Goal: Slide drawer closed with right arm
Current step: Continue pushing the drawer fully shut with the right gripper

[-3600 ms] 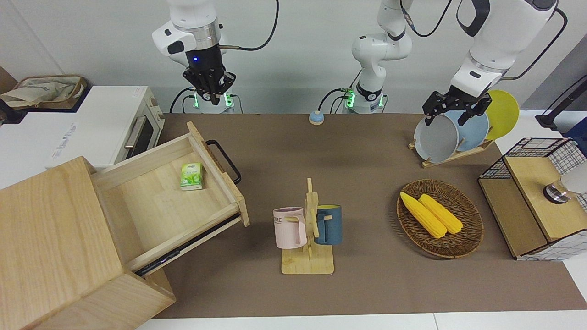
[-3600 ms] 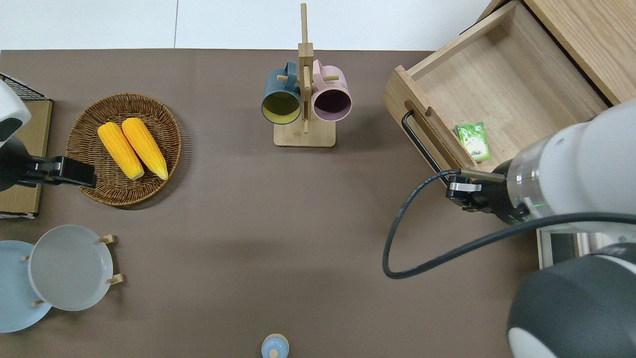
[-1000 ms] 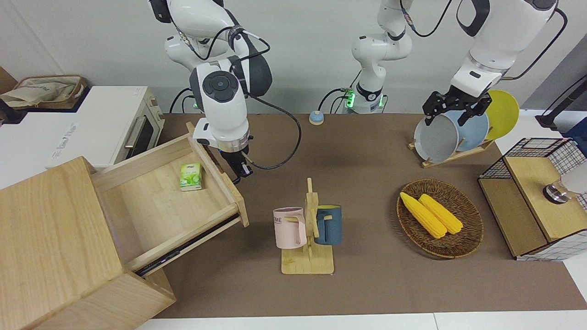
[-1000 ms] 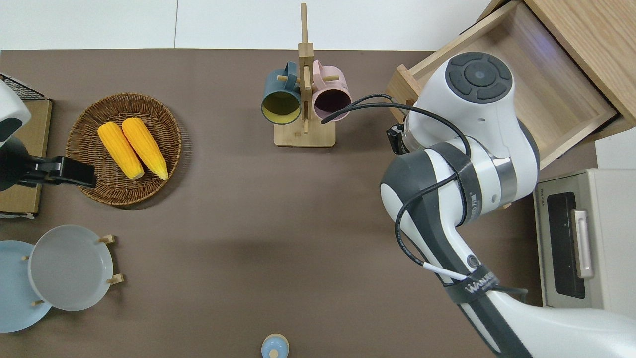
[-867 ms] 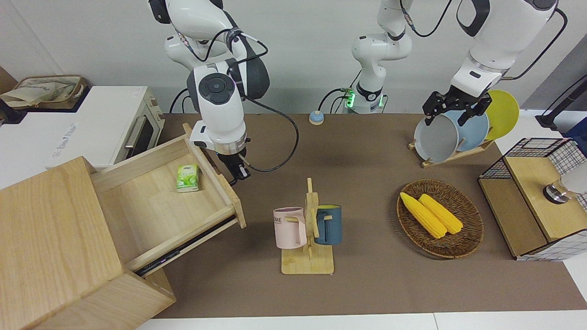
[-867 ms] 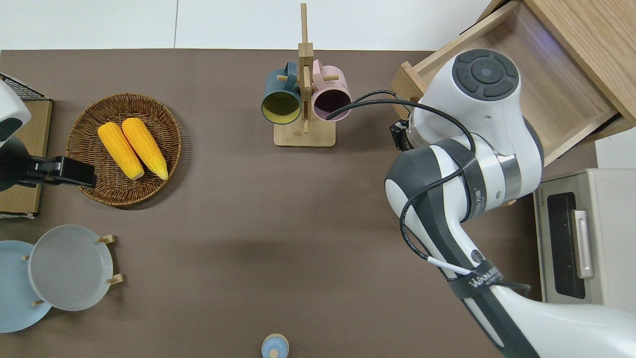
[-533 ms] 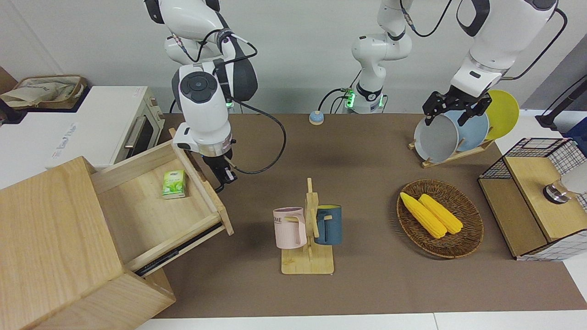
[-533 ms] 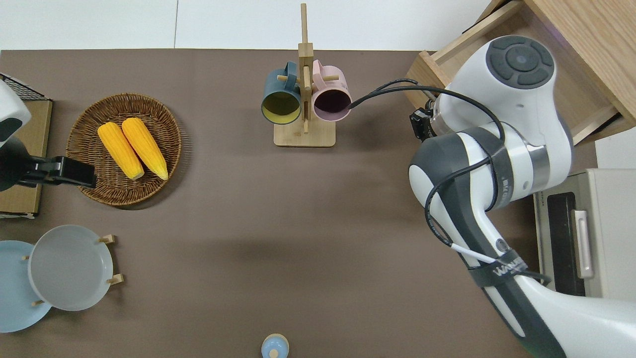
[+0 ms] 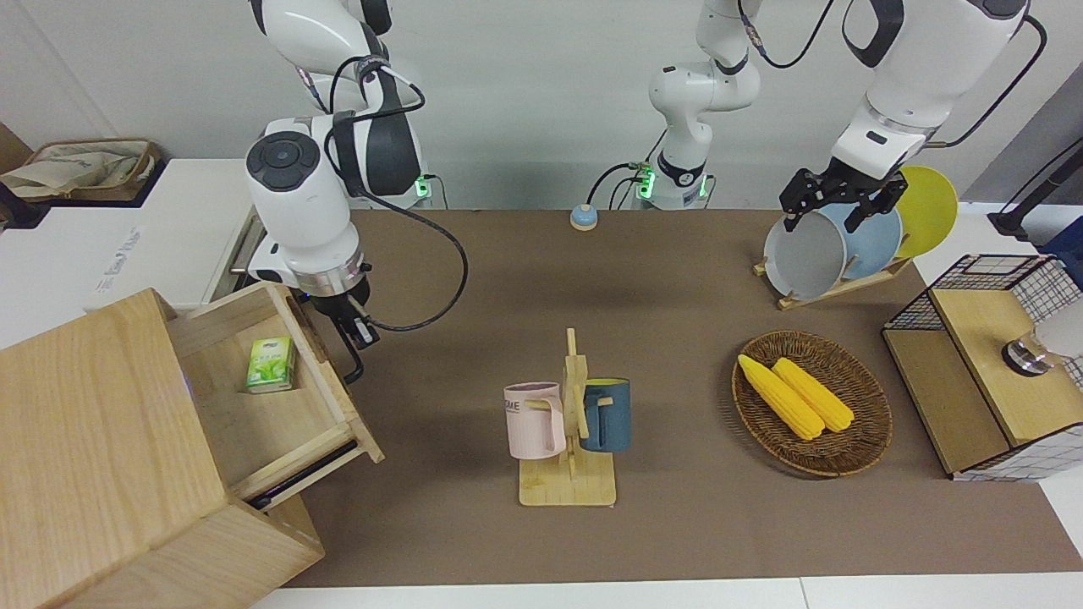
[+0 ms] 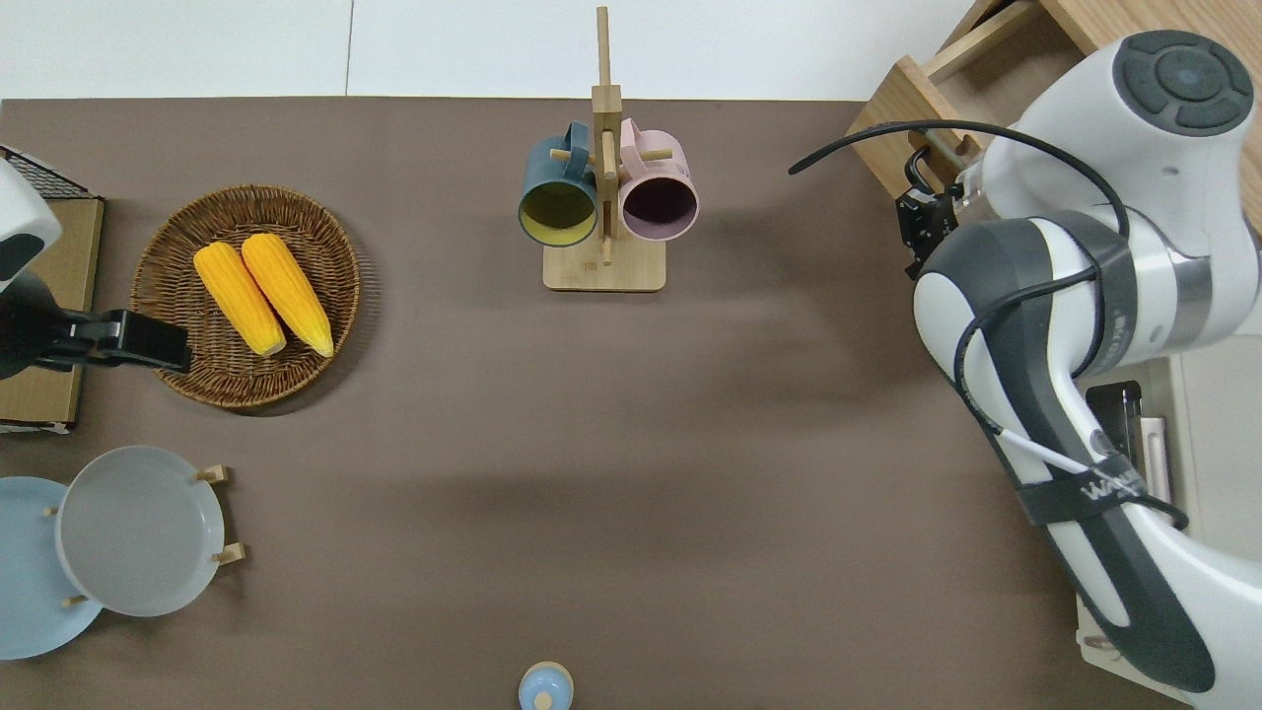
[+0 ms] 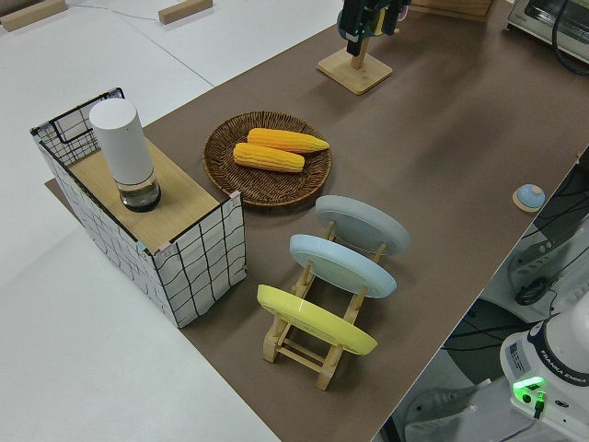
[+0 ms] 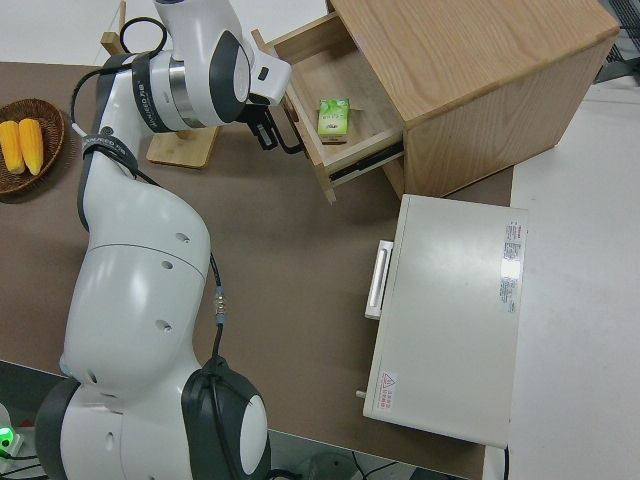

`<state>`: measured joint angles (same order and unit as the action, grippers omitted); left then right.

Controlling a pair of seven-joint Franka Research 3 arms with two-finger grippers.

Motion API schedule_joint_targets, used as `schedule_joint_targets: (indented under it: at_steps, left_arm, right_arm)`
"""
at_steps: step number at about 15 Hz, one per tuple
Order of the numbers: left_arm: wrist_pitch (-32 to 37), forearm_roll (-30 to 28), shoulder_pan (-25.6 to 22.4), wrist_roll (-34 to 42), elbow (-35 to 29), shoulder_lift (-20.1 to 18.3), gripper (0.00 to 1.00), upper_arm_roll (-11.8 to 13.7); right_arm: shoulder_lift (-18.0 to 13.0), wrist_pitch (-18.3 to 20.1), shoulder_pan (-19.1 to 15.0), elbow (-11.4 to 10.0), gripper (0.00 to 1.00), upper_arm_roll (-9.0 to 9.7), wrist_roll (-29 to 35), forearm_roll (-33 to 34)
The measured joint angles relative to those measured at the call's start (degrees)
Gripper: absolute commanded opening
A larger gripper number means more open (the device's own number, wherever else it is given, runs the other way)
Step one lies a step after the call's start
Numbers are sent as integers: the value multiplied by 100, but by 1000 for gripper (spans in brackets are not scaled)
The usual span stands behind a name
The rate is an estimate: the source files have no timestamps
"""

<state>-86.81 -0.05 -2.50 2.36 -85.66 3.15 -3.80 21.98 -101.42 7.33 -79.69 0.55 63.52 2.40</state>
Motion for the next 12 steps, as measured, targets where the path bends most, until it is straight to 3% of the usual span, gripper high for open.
schedule_joint_targets:
  at_steps: [12]
  left_arm:
    - [0, 0, 0, 0, 0, 0, 993, 0]
  right_arm:
    - [270, -4, -798, 312, 0, 8, -839, 4]
